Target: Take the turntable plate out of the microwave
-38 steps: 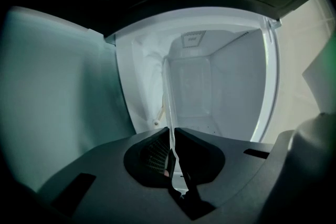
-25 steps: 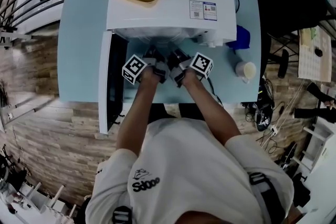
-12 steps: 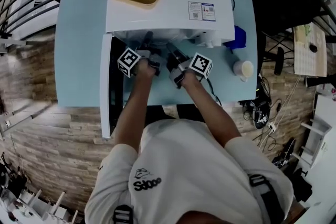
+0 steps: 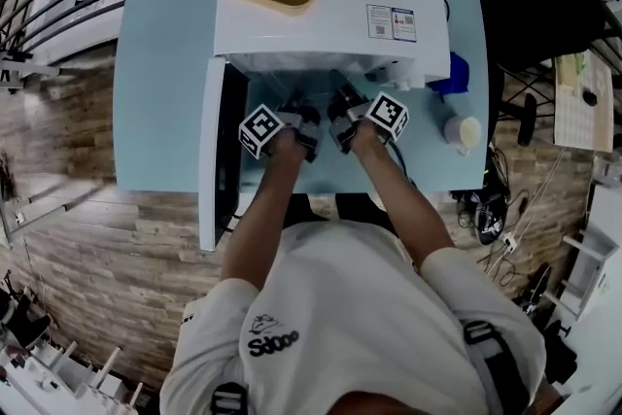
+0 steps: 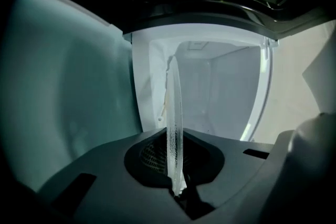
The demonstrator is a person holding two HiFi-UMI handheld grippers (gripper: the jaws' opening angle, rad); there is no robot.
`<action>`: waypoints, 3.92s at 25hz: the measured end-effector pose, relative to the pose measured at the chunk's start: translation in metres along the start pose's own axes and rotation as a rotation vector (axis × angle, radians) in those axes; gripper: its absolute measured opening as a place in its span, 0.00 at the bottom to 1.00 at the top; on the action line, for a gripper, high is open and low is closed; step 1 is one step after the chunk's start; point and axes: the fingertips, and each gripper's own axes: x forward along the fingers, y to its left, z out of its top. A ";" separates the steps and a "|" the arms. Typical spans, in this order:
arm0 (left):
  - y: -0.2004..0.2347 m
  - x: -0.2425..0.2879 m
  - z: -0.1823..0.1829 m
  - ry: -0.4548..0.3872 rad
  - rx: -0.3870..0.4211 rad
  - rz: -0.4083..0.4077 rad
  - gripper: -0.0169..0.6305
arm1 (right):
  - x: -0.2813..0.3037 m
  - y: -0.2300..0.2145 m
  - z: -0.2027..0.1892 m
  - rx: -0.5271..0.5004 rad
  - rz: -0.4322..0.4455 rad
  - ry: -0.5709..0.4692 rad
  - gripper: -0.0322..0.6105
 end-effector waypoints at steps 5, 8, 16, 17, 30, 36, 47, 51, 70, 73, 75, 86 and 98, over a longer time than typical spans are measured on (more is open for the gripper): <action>0.000 -0.014 -0.004 0.061 0.041 0.019 0.08 | 0.014 -0.002 0.007 0.017 0.036 -0.049 0.26; 0.002 -0.021 -0.008 0.086 0.064 0.029 0.08 | 0.010 -0.015 0.008 0.064 0.026 -0.087 0.22; 0.020 -0.029 -0.019 0.154 0.193 0.067 0.16 | -0.006 -0.020 0.000 0.157 0.054 -0.117 0.09; 0.019 -0.029 -0.020 0.151 0.202 0.062 0.16 | -0.009 -0.020 -0.001 0.148 0.047 -0.115 0.09; -0.016 -0.069 -0.067 0.034 0.302 0.023 0.14 | -0.071 0.017 -0.013 0.113 0.081 0.004 0.09; -0.056 -0.083 -0.089 -0.039 0.363 -0.055 0.15 | -0.095 0.059 -0.005 0.050 0.164 0.046 0.09; -0.117 -0.121 -0.129 -0.118 0.454 -0.136 0.14 | -0.145 0.105 -0.006 0.126 0.213 0.098 0.09; -0.127 -0.138 -0.136 -0.139 0.470 -0.142 0.14 | -0.159 0.126 -0.010 0.074 0.243 0.112 0.09; -0.279 -0.151 -0.140 -0.190 0.566 -0.414 0.13 | -0.186 0.294 0.022 -0.141 0.562 0.067 0.09; -0.286 -0.152 -0.141 -0.194 0.561 -0.422 0.13 | -0.188 0.304 0.023 -0.156 0.581 0.069 0.09; -0.289 -0.154 -0.142 -0.196 0.559 -0.427 0.13 | -0.190 0.308 0.023 -0.166 0.588 0.071 0.09; -0.284 -0.151 -0.141 -0.190 0.533 -0.421 0.13 | -0.187 0.302 0.022 -0.172 0.572 0.074 0.09; -0.283 -0.151 -0.142 -0.188 0.524 -0.410 0.13 | -0.189 0.302 0.023 -0.182 0.571 0.062 0.09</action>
